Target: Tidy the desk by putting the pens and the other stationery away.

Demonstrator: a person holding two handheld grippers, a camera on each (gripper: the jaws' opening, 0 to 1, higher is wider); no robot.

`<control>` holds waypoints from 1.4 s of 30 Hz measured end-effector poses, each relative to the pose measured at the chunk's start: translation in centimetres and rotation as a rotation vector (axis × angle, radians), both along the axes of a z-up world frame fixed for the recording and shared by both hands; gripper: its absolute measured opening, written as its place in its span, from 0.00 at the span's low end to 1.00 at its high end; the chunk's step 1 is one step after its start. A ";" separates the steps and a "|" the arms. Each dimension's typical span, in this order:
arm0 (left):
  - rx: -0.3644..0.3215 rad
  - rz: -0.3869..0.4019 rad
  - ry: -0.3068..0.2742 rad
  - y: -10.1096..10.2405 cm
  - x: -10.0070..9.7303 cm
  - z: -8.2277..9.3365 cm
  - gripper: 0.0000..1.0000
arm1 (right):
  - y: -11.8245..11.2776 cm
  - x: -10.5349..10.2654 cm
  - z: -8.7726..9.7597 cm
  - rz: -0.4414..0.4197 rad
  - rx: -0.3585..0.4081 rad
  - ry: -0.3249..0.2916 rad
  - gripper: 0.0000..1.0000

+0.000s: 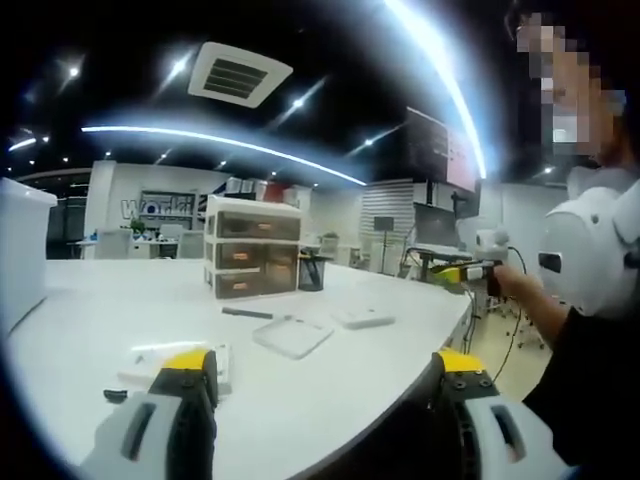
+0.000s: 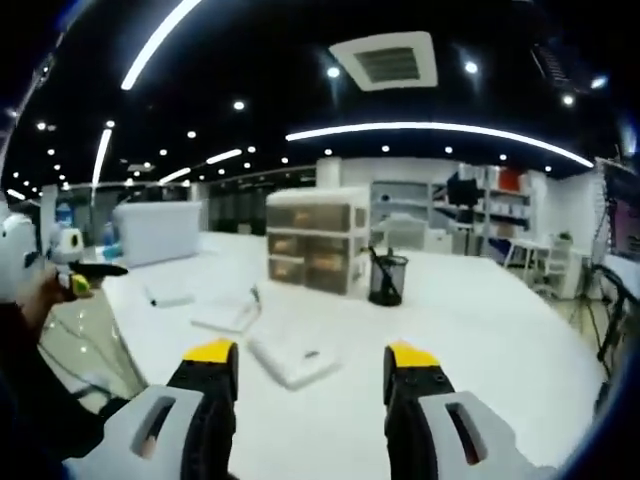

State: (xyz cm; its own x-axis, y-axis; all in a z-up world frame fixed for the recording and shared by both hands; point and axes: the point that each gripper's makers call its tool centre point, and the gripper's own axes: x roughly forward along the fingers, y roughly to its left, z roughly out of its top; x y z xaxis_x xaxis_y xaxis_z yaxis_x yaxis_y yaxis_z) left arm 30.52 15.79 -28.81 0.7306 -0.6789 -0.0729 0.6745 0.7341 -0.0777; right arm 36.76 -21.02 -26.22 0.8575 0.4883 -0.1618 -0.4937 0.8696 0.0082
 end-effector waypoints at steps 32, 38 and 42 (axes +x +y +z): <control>-0.043 0.054 0.021 3.2 0.7 -1.1 0.86 | 0.2 15.6 5.2 0.067 -0.188 0.141 0.52; -0.050 0.062 0.021 4.0 0.8 -1.1 0.86 | 0.1 18.3 5.3 0.057 -0.240 0.180 0.51; -0.053 0.067 0.021 4.3 1.0 -0.9 0.86 | 0.0 20.1 4.8 0.072 -0.280 0.228 0.49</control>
